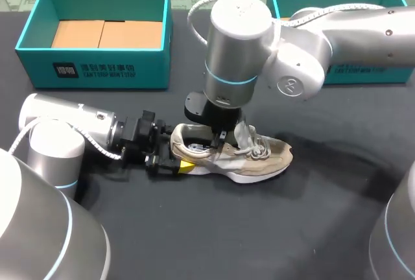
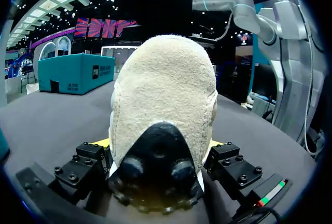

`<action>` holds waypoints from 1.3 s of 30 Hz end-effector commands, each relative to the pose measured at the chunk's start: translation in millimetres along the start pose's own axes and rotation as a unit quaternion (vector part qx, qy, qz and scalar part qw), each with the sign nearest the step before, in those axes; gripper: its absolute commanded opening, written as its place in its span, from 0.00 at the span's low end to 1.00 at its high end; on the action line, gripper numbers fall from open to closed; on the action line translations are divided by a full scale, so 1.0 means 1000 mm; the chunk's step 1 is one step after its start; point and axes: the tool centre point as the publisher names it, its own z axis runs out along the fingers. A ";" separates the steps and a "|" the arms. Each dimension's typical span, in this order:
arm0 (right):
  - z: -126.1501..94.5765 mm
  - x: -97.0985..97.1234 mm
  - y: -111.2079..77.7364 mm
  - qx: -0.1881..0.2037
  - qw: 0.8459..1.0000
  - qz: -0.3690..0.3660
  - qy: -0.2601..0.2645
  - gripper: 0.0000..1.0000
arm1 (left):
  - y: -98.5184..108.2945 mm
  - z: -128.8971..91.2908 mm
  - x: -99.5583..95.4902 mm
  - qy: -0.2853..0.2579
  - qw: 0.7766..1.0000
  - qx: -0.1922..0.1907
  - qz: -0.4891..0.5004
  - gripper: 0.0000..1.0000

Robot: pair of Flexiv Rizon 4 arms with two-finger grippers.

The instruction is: Take the shoe out of the shoebox, open the shoe tongue, remove and reinsert the insole, then place the shoe into the shoebox

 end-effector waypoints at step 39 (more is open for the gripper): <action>0.041 0.004 -0.017 0.020 0.995 -0.022 0.098 0.39 | 0.002 0.001 0.000 0.000 1.000 -0.001 0.000 0.00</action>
